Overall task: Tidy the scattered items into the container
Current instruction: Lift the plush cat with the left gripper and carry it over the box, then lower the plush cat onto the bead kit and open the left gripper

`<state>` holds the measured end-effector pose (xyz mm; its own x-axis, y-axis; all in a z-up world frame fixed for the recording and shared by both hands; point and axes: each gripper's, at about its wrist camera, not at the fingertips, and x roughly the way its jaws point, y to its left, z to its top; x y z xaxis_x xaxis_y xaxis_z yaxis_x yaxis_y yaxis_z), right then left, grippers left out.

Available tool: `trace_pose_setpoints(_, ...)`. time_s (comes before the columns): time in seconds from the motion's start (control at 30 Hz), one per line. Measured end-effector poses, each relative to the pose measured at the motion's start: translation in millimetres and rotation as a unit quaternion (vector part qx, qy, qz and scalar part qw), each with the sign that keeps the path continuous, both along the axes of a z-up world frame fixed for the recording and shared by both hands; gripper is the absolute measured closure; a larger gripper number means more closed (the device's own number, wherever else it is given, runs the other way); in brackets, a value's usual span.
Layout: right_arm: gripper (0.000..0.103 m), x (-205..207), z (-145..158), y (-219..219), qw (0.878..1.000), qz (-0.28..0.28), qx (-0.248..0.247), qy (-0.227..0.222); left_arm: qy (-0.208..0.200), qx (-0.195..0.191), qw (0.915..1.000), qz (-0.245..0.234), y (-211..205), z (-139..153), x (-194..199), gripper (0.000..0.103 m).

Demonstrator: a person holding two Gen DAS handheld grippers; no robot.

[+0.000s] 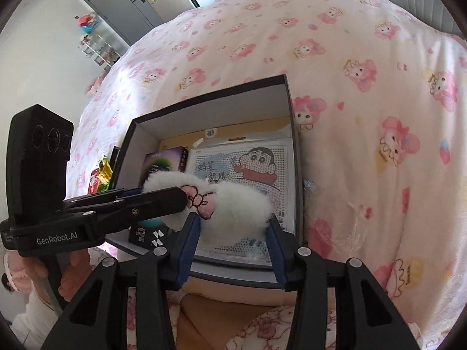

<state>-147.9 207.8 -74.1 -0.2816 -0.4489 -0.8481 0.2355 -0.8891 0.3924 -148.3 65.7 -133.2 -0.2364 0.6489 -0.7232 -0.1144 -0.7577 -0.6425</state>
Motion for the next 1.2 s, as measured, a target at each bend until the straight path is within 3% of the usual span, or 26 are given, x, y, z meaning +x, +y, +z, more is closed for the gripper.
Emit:
trace_pose_setpoints(0.07,0.062,-1.1,-8.3,-5.6,1.0,-0.001,0.002,-0.005,-0.026,0.002,0.9996,0.008,-9.3,-12.9,2.3,0.071)
trace_pose_setpoints(0.23,0.062,-9.2,-16.5,-40.9,0.999,0.017,0.024,0.015,-0.06,-0.051,0.9965,0.027,-17.0,-30.4,6.1,0.072)
trace_pose_setpoints(0.27,0.062,-10.7,-18.8,-49.4,0.999,0.023,0.022,0.012,-0.066,-0.063,0.9953,0.033,-16.6,-33.8,5.9,0.078)
trace_pose_setpoints(0.37,0.064,-13.4,-23.1,-62.4,0.999,0.026,0.043,0.012,-0.064,-0.087,0.993,0.047,-18.1,-35.7,5.9,0.078)
trace_pose_setpoints(0.47,0.064,-10.9,-21.5,-60.1,0.998,0.022,0.054,0.013,-0.056,-0.073,0.994,0.058,-22.1,-30.3,8.8,0.077)
trace_pose_setpoints(0.57,0.064,1.9,-8.4,-54.9,0.996,0.014,0.075,0.044,-0.048,-0.06,0.9951,0.063,-25.5,-24.1,13.6,0.075)
trace_pose_setpoints(0.7,0.064,22.2,7.4,-41.8,0.993,-0.002,0.089,0.081,-0.042,-0.076,0.9945,0.059,-23.4,-19.5,17.5,0.073)
trace_pose_setpoints(0.8,0.064,29.1,4.6,-39.4,0.994,0.003,0.088,0.071,-0.038,-0.074,0.9947,0.061,-20.4,-14.3,20.9,0.066)
trace_pose_setpoints(1.0,0.064,17.9,-19.7,-50.7,0.995,0.027,0.091,0.031,-0.029,-0.109,0.9914,0.066,-25.8,-12.8,16.7,0.066)
trace_pose_setpoints(1.2,0.064,2.8,-48.6,-71.5,0.992,0.081,0.096,-0.004,-0.053,-0.088,0.992,0.073,-38.0,-24.0,12.6,0.063)
